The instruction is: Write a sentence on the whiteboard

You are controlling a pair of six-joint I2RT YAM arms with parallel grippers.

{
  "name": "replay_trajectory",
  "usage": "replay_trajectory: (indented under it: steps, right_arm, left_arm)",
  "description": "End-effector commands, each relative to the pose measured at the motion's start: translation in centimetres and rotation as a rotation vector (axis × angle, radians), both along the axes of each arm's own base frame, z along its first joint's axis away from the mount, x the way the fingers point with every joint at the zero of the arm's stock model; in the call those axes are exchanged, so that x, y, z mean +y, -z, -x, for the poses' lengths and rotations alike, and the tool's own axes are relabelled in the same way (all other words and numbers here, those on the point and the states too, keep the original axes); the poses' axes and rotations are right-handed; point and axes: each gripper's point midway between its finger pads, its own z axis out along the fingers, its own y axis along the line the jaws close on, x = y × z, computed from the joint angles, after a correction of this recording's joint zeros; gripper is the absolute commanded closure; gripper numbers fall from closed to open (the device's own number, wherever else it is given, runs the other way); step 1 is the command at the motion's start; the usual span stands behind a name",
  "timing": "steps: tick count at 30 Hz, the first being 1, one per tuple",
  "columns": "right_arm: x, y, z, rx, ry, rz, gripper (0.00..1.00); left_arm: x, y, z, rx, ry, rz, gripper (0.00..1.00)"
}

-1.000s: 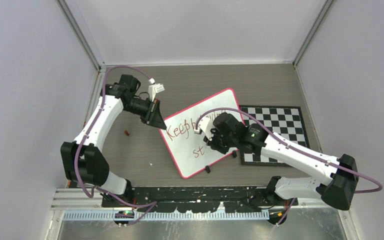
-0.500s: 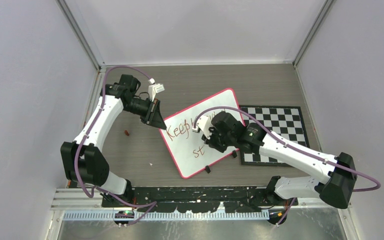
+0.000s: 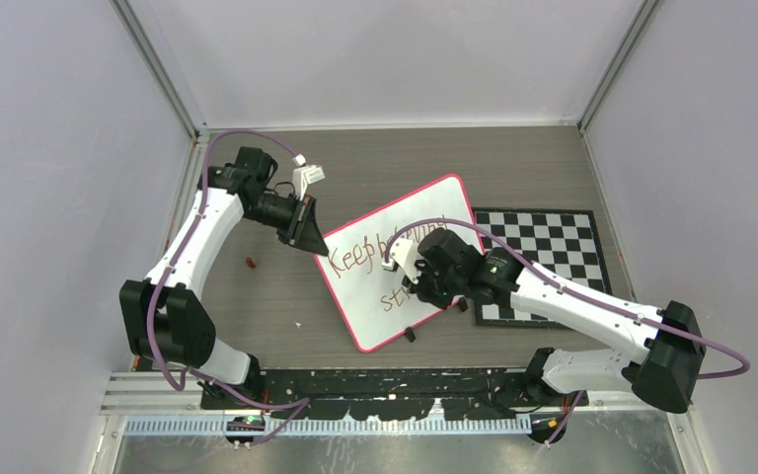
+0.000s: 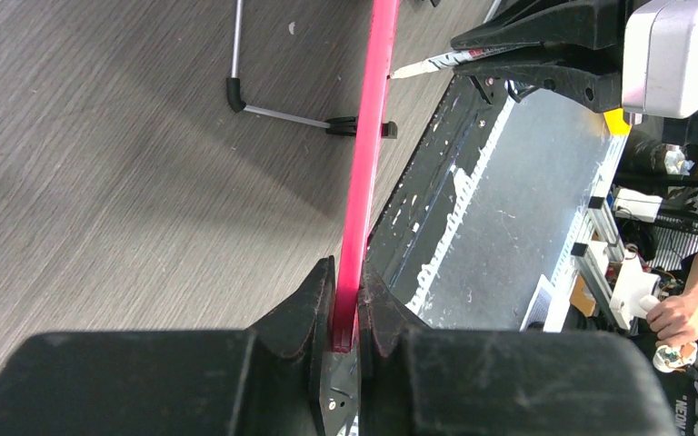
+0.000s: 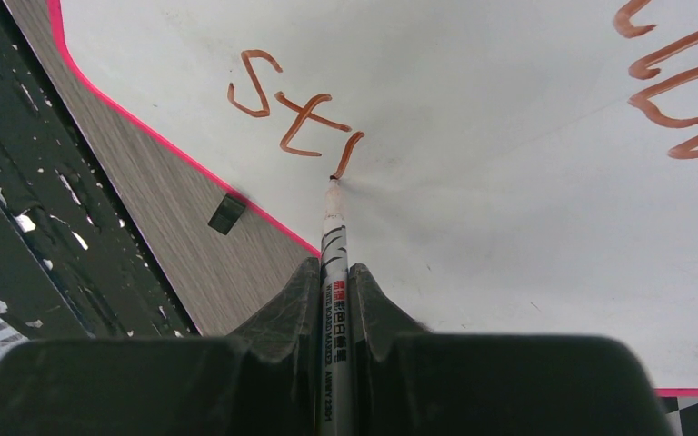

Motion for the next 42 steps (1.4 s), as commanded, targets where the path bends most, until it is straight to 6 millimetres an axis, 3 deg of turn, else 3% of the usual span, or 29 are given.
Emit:
replay_trajectory:
  steps: [1, 14, 26, 32, 38, 42]
  right_arm:
    - [0.6, -0.3, -0.3, -0.012, -0.016, -0.024, 1.0]
    - [1.8, -2.8, -1.4, -0.057, -0.004, -0.078, 1.0]
    - [0.2, -4.0, -3.0, -0.097, 0.054, -0.073, 1.0]
    - [0.0, -4.0, -2.3, -0.066, 0.041, -0.077, 1.0]
    - [-0.2, -5.2, -0.2, -0.019, -0.002, -0.13, 1.0]
    - [-0.8, -4.2, -1.0, -0.047, 0.037, -0.097, 1.0]
  left_arm:
    - [0.4, 1.5, -0.4, 0.009, -0.007, -0.064, 1.0]
    - [0.4, 1.4, -0.4, 0.008, -0.007, -0.062, 1.0]
    - [0.4, 1.2, -0.4, 0.007, -0.008, -0.06, 1.0]
    - [0.4, 1.3, -0.5, 0.009, -0.007, -0.06, 1.0]
    - [0.3, 1.4, -0.4, 0.014, -0.006, -0.057, 1.0]
    - [0.3, 1.3, -0.5, 0.013, -0.006, -0.055, 1.0]
